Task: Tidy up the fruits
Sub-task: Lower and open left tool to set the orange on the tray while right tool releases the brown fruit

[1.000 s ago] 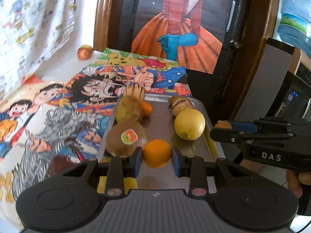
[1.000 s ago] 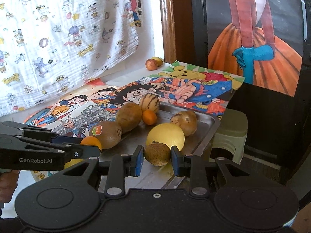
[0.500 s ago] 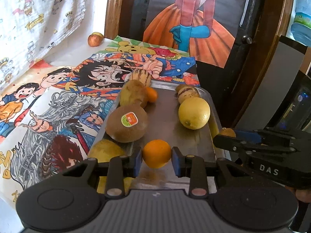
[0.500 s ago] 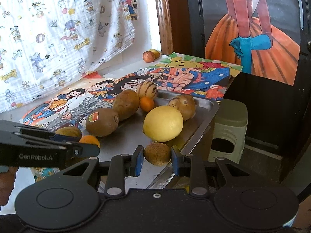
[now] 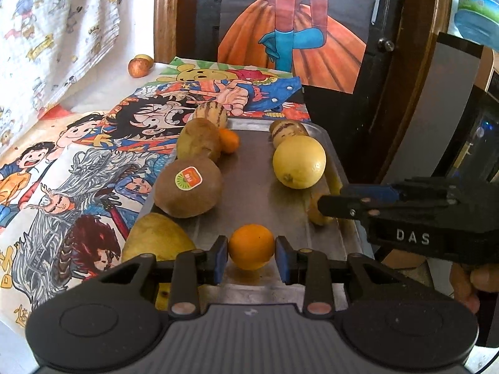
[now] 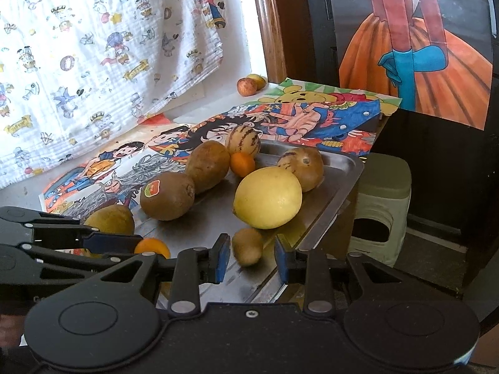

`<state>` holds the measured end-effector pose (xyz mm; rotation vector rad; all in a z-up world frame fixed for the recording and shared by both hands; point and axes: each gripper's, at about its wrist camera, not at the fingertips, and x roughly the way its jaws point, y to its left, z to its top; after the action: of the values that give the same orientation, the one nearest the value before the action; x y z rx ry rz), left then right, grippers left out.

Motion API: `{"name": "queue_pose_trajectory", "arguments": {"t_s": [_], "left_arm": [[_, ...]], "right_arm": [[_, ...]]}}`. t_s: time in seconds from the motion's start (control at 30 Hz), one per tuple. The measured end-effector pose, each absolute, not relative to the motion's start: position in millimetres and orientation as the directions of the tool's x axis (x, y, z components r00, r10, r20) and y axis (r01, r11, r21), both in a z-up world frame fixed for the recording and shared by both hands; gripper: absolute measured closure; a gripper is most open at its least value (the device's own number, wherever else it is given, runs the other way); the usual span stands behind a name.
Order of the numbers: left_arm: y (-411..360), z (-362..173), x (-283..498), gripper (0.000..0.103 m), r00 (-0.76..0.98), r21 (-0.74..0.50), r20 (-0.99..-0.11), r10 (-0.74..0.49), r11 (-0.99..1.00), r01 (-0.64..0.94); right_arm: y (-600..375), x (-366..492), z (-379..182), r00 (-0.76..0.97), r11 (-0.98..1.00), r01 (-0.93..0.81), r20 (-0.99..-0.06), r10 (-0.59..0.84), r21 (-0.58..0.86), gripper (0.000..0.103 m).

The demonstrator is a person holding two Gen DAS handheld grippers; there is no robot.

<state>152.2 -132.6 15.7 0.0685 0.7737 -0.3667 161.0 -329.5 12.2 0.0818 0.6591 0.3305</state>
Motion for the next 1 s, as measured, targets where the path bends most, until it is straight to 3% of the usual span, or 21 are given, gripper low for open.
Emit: {"name": "queue_pose_trajectory", "arguments": {"t_s": [0.47,1.0], "left_arm": [[-136.9,14.3,150.3,0.062,0.665,-0.028,-0.693,-0.276,0.933,0.358],[-134.1,16.1,143.1,0.04,0.664,-0.042,-0.689,-0.291,0.93,0.365]], "right_arm": [[-329.4,163.1,12.0,0.741,0.944,-0.272,-0.586,0.328,0.185,0.07],[-335.3,155.7,12.9,0.756,0.95,-0.243,-0.577,0.311,0.194,0.067]]}}
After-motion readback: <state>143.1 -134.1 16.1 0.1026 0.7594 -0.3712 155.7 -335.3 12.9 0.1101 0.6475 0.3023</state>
